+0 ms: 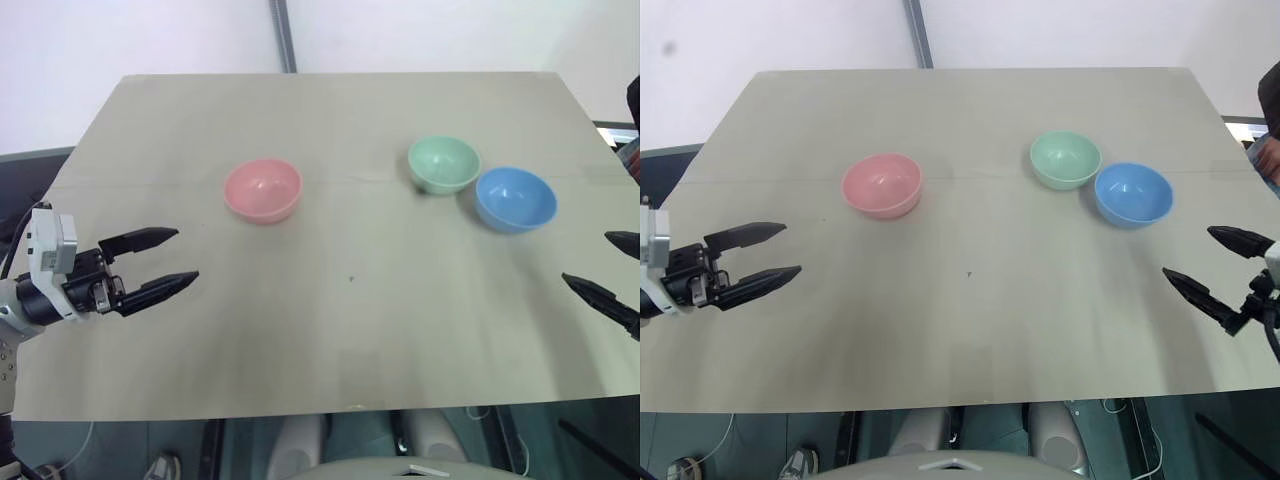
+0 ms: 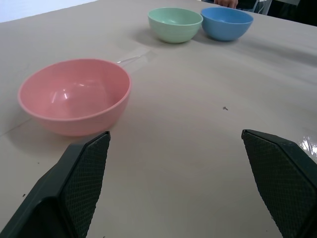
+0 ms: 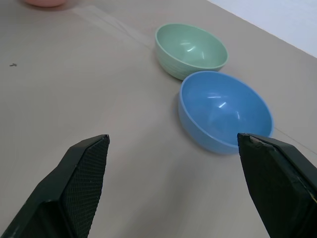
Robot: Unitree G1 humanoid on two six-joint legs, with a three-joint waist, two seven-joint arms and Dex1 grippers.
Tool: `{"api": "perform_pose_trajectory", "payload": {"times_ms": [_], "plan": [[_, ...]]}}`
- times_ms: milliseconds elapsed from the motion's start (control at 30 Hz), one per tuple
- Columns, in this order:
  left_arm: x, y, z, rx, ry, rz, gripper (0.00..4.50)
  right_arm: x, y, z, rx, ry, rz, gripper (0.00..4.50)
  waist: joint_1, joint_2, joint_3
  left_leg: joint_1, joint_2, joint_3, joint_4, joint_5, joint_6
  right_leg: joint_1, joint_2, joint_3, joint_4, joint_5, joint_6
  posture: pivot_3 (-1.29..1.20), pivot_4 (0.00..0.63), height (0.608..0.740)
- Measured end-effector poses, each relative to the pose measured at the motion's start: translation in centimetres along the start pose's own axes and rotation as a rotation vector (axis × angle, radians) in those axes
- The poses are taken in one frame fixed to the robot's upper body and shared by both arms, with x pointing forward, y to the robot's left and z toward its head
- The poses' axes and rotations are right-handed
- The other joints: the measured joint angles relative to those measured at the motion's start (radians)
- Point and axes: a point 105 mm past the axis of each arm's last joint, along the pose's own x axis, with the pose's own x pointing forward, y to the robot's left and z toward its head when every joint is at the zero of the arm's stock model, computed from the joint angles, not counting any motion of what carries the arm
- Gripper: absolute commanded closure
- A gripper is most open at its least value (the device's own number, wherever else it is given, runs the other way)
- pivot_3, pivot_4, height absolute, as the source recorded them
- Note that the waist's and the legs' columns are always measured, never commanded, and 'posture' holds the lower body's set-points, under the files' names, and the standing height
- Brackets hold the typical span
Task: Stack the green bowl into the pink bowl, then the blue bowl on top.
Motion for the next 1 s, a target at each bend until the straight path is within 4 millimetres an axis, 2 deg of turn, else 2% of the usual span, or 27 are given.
{"api": "perform_pose_trajectory", "payload": {"times_ms": [667, 833, 1000], "plan": [[0.6, 0.1, 0.3, -0.013, -0.021, 0.023, 0.0, 1.6, 0.6, 0.3, -0.002, -0.028, 0.021, 0.0, -0.001, 0.0, 0.0, 0.0, 0.0, 0.0, 0.0, 0.0, 0.0, 0.0, 0.0, 0.0, 0.0, 0.0, 0.0, 0.0, 0.15, 0.74], [1.2, 0.0, 0.4, -0.031, -0.003, 0.035, 0.0, 2.1, 0.8, 0.9, -0.017, -0.055, 0.037, 0.0, 0.0, 0.0, 0.0, 0.0, 0.0, 0.0, 0.0, 0.0, 0.0, 0.0, 0.0, 0.0, 0.0, 0.0, 0.0, 0.0, 0.15, 0.74], [2.4, 0.6, 0.1, 0.022, 0.068, 0.167, 0.0, 3.6, 1.7, 1.9, -0.02, -0.108, 0.096, 0.0, -0.001, 0.0, 0.0, 0.0, 0.0, -0.001, 0.0, 0.0, 0.0, 0.0, 0.0, 0.001, 0.001, 0.0, 0.0, 0.0, 0.15, 0.74]]}}
